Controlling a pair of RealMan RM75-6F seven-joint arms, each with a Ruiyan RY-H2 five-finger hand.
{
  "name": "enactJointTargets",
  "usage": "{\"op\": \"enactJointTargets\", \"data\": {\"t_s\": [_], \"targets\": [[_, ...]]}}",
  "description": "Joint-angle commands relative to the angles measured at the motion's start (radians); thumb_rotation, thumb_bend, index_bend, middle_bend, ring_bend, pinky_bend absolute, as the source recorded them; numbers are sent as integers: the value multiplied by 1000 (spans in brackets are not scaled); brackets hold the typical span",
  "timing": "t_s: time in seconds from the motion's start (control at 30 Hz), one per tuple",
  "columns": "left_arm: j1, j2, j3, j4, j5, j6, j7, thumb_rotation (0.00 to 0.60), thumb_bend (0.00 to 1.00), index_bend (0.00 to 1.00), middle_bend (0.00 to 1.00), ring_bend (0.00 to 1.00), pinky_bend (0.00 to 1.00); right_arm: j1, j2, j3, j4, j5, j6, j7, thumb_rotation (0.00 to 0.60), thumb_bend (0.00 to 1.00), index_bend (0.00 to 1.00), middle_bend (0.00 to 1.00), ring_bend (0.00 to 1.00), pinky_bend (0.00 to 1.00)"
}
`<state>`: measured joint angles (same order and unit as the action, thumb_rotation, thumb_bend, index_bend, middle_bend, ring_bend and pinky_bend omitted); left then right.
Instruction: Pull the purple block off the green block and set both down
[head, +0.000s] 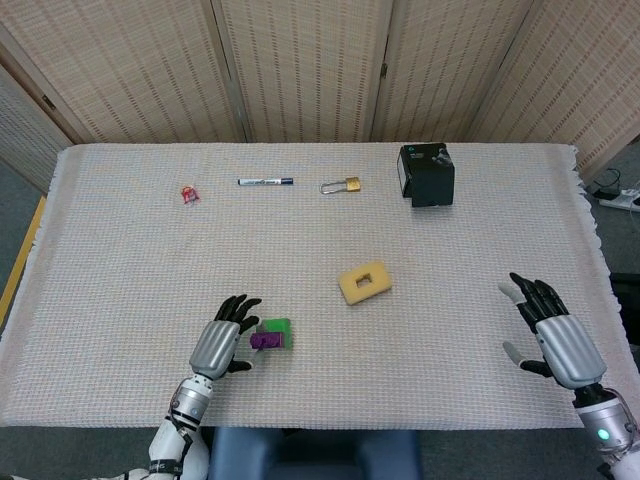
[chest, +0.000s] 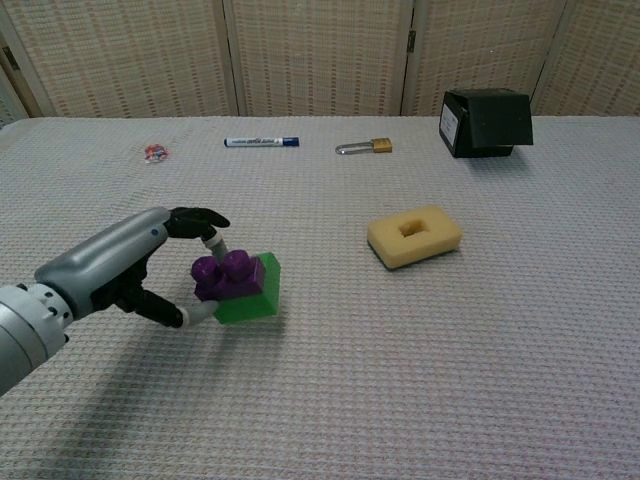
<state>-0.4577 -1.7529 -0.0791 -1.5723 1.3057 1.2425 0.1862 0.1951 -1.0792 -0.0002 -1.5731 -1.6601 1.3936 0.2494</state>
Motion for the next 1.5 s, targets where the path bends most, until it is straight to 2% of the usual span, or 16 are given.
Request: {"op": "enactJointTargets", "data": {"t_s": [0.03,0.17,0.3,0.43,0.57,0.77,0.93,1.5], "targets": [[32,13,13,-12,94,50,-136,600,763,779,178,0,0,107,-30,-17,50,-65,-122,179,600,389,0,0,0,0],[34,16,23,-27,154,77,-143,600,778,781,195,0,0,240,-47,-51,106,-187,-188,515,600,389,0,0,0,0],[33,18,12,-76,151,73,-134,600,778,783,198,0,0,325,-135,-48,178,-217,-198,710,600,388,0,0,0,0],[24,15,-8,-104,144,62,-126,600,779,785,206,0,0,403,-226,-56,241,-219,-200,980,600,388,0,0,0,0],[16,9,-30,-116,132,54,-117,600,778,785,208,0,0,449,-317,-63,305,-213,-200,1114,600,366,0,0,0,0],[4,19,-68,-165,74,27,-80,600,779,785,211,0,0,479,-424,-59,359,-184,-192,1145,600,361,0,0,0,0],[-2,20,-77,-183,58,22,-57,600,779,785,212,0,0,495,-487,-53,393,-155,-185,1153,600,361,0,0,0,0],[-9,-6,-78,-173,58,24,-53,600,780,789,220,0,0,505,-615,-38,457,-83,-141,1202,600,361,0,0,0,0]]}}
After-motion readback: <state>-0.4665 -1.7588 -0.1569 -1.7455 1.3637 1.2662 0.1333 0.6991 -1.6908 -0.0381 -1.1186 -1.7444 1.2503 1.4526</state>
